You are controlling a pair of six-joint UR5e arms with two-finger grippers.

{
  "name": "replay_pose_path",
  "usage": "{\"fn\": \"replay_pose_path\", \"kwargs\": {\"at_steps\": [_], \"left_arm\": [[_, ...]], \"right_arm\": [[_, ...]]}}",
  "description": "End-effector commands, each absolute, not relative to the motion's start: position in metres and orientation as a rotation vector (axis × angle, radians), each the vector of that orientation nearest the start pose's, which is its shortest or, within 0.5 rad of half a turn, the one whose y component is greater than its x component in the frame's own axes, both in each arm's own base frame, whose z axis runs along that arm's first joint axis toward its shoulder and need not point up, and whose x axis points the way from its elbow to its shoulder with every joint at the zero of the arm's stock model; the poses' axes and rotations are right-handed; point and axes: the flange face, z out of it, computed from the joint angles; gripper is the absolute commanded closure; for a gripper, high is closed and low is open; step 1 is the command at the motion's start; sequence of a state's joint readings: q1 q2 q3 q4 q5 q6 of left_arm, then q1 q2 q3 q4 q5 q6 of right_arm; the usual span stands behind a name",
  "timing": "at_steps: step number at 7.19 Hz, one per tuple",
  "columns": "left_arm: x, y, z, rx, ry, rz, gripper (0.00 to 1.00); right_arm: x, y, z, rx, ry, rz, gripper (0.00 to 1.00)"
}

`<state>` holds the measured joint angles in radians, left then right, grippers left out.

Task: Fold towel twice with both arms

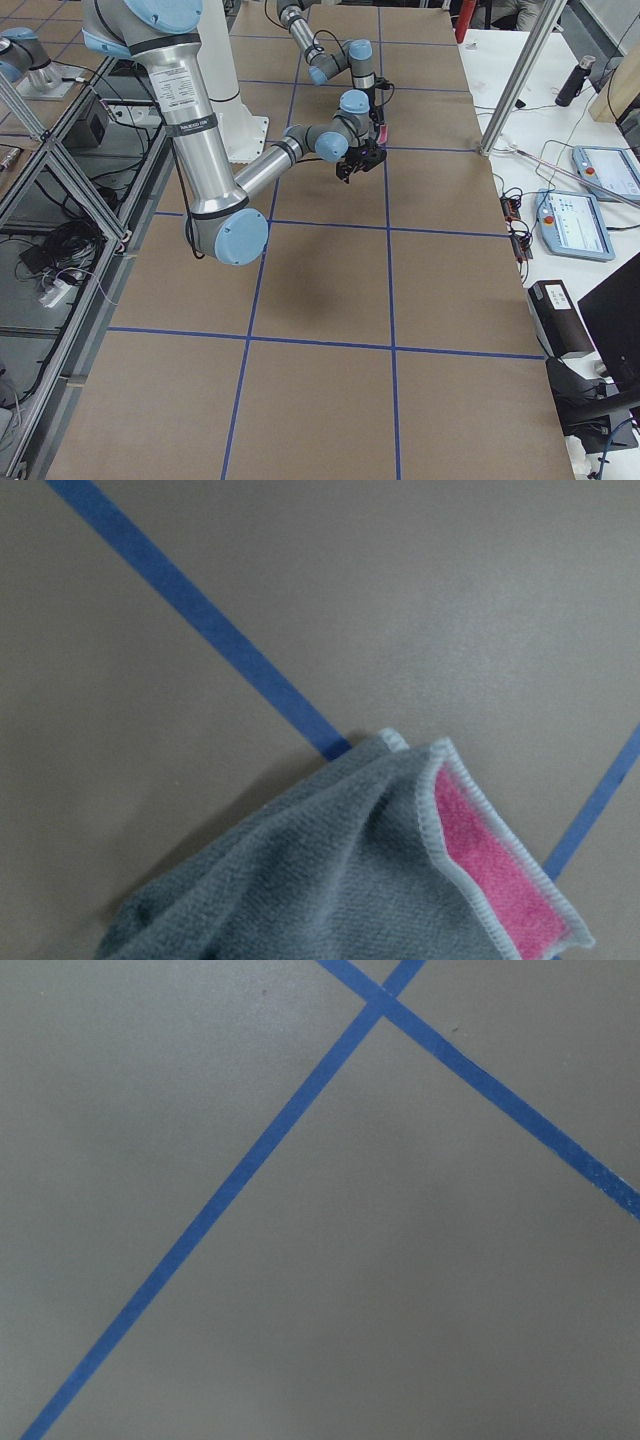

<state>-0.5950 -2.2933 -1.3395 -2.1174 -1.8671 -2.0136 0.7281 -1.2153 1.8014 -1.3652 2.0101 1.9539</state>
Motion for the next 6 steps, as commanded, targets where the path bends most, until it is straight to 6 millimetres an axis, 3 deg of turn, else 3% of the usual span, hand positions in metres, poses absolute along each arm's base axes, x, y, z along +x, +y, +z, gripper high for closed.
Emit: {"fn": "replay_pose_path", "kwargs": {"at_steps": [1, 3, 6], "left_arm": [[0.549, -0.504, 0.243, -0.186, 1.129, -0.773, 0.05], [0.549, -0.504, 0.243, -0.185, 1.129, -0.777, 0.04], [0.554, -0.513, 0.265, -0.176, 1.086, -0.795, 0.04]], "right_arm": [[-0.395, -0.473, 0.334, -0.286, -0.870, 0.864, 0.00], [-0.395, -0.473, 0.332, -0.284, -0.873, 0.865, 0.00], [-0.395, -0.473, 0.334, -0.281, -0.869, 0.867, 0.00]]}}
